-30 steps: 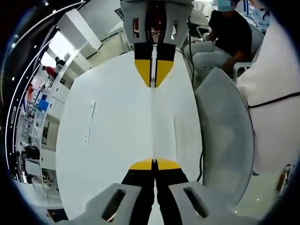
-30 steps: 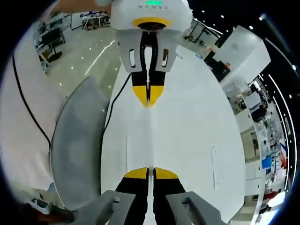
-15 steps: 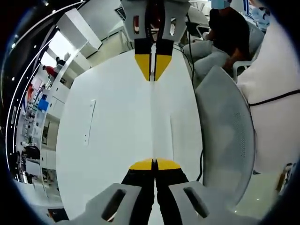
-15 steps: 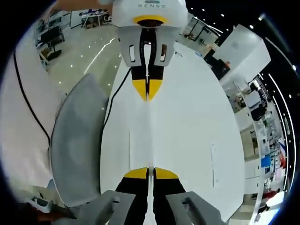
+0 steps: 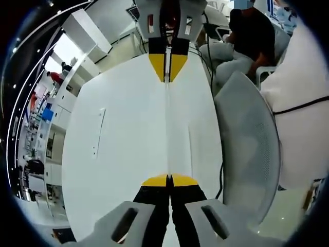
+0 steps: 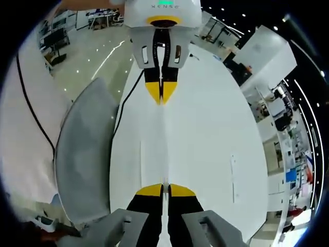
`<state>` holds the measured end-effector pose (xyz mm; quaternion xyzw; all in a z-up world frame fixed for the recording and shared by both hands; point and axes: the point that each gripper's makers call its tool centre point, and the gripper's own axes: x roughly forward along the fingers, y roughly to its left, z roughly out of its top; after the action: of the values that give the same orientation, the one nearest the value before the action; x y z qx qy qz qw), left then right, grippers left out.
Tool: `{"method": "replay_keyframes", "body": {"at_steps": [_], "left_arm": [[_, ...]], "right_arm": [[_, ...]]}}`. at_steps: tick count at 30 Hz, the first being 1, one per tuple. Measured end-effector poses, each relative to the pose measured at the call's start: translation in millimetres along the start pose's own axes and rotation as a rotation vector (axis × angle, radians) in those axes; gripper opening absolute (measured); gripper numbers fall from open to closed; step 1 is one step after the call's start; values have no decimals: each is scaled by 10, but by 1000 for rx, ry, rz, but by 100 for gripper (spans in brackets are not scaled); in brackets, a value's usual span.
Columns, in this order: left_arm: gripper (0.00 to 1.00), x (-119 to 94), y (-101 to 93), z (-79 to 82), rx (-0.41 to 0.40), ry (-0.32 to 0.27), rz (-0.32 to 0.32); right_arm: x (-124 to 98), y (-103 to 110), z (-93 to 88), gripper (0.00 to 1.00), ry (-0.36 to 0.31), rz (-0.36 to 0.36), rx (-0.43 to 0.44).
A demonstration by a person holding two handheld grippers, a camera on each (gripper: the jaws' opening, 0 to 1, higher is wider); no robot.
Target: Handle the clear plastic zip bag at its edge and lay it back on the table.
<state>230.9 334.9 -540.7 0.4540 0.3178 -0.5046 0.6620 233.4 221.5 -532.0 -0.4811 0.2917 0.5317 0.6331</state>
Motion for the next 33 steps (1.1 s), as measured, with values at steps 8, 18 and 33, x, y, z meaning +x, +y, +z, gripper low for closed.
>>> {"method": "replay_keyframes", "body": {"at_steps": [8, 18, 33], "left_arm": [[0, 6, -6, 5, 8, 3, 9], [0, -5, 10, 2, 14, 3, 20], [0, -9, 37, 0, 23, -2, 35]], "right_arm": [[-2, 12, 1, 0, 2, 0, 2], [9, 15, 9, 0, 3, 4, 4], [-1, 17, 19, 0, -11, 11, 48]]}}
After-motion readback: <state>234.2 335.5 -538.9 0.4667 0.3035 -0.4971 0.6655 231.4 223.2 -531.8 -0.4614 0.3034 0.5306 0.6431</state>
